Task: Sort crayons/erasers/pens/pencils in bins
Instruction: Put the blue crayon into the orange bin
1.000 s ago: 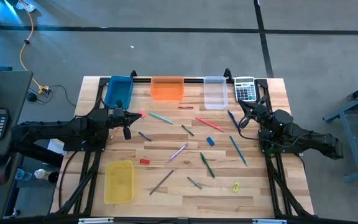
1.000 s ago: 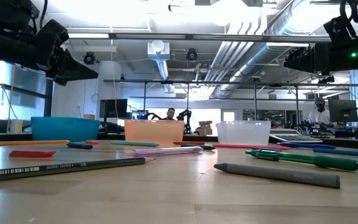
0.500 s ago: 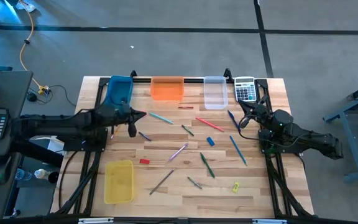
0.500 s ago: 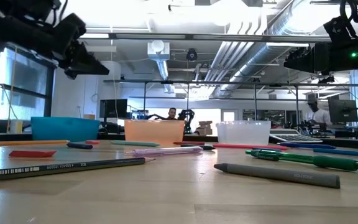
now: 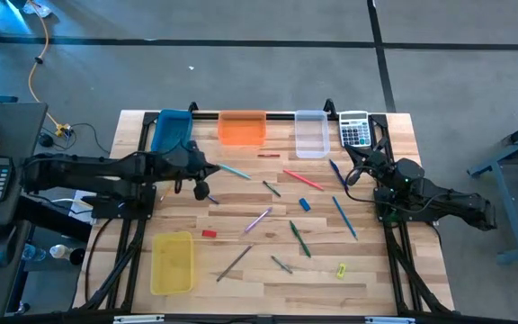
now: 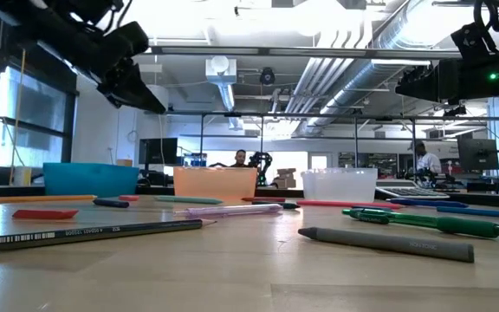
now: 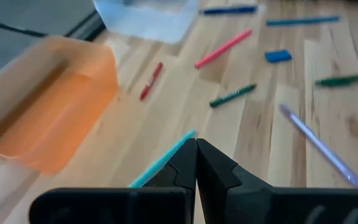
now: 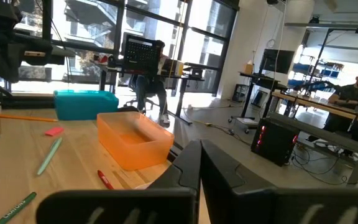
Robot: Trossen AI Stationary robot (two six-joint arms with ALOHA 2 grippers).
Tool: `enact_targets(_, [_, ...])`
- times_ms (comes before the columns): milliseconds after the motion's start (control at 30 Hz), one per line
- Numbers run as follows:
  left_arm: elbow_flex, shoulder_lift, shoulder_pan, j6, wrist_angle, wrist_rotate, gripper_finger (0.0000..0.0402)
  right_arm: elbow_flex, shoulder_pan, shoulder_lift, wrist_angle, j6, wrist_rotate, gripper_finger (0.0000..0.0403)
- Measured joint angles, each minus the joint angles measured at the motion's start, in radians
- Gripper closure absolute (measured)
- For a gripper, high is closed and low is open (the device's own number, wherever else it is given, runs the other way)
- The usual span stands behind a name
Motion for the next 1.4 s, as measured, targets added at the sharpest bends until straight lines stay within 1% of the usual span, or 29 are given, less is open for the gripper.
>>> enact_targets(133, [0.044, 0.055, -0.020, 0.000, -0.063, 0.004, 0.0401, 0.000, 0.000, 0.000, 0.000, 0.000, 0.000, 0.0402])
enact_targets(333, [0.072, 0.116, -0.045, 0.017, -0.087, 0.008, 0.0401, 0.000, 0.000, 0.000, 0.000, 0.000, 0.000, 0.0402])
enact_targets(500, [0.084, 0.157, -0.064, -0.009, -0.090, 0.066, 0.0401, 0.000, 0.000, 0.000, 0.000, 0.000, 0.000, 0.0402])
enact_targets(733, [0.084, 0.201, -0.084, -0.008, -0.093, 0.085, 0.0401, 0.000, 0.000, 0.000, 0.000, 0.000, 0.000, 0.0402])
enact_targets(867, [0.091, 0.232, -0.084, 0.017, -0.101, 0.131, 0.0401, 0.000, 0.000, 0.000, 0.000, 0.000, 0.000, 0.0402])
enact_targets(1000, [0.155, 0.278, -0.084, 0.039, -0.198, 0.133, 0.0401, 0.000, 0.000, 0.000, 0.000, 0.000, 0.000, 0.0402])
enact_targets(1200, [0.264, 0.339, -0.084, 0.129, -0.397, 0.133, 0.0401, 0.000, 0.000, 0.000, 0.000, 0.000, 0.000, 0.0402])
enact_targets(1333, [0.302, 0.367, -0.084, 0.183, -0.464, 0.139, 0.0402, 0.000, 0.000, 0.000, 0.000, 0.000, 0.000, 0.0402])
enact_targets(1400, [0.317, 0.380, -0.084, 0.211, -0.469, 0.149, 0.0402, 0.000, 0.000, 0.000, 0.000, 0.000, 0.000, 0.0402])
